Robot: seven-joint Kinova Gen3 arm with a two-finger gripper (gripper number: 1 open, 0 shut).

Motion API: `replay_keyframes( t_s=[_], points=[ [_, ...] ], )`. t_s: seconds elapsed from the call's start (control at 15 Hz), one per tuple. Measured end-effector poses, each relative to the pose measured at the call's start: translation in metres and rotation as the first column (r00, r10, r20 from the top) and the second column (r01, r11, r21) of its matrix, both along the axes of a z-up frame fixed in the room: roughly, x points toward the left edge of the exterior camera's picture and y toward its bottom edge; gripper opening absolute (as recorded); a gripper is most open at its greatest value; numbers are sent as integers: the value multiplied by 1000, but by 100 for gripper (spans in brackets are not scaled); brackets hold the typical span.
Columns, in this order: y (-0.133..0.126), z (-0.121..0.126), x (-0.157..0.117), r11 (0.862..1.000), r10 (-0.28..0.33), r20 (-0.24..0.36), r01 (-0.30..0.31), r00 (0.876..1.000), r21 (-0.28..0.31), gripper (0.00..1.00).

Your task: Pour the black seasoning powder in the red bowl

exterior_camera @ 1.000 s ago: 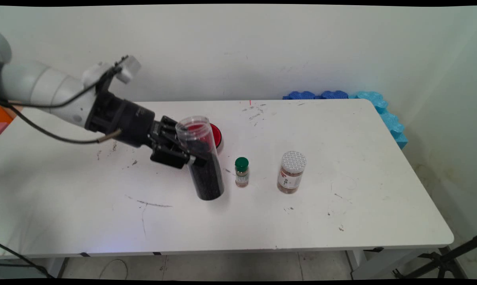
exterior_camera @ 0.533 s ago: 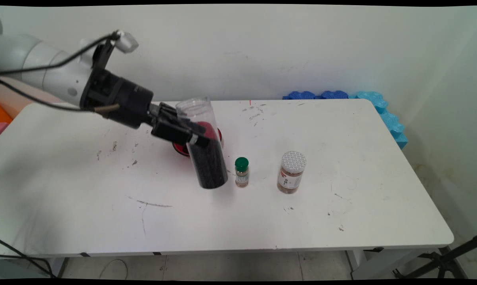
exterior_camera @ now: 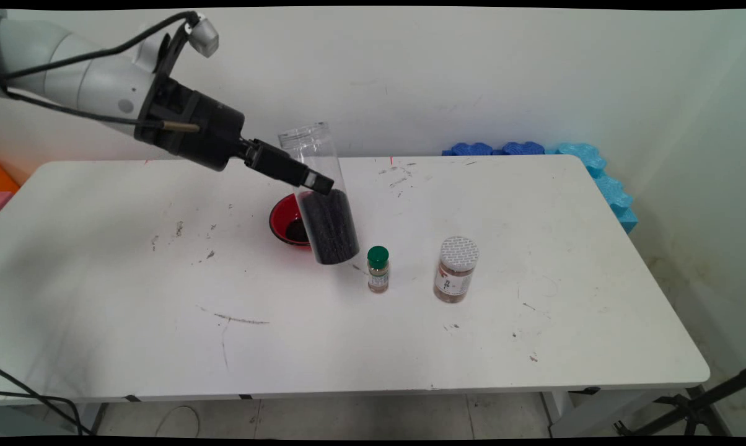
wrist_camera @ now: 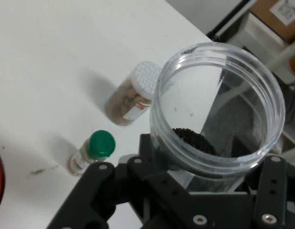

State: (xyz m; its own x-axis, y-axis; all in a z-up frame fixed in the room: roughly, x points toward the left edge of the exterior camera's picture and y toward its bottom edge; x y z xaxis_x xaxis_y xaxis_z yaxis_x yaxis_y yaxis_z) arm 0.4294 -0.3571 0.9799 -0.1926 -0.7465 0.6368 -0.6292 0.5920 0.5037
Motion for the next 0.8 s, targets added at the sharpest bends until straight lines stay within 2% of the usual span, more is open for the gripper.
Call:
replay_keyframes(
  t_s=[0.2, 0.4, 0.6, 0.8],
  points=[
    [-7, -1, 4, 996, 66, -5, -65, 998, 68, 0],
    [-14, -4, 7, 981, 133, -19, -129, 991, 144, 0],
    [-20, -10, 13, 953, 214, -33, -201, 976, 229, 0],
    [-26, -15, 16, 924, 275, -46, -251, 960, 287, 0]
  ],
)
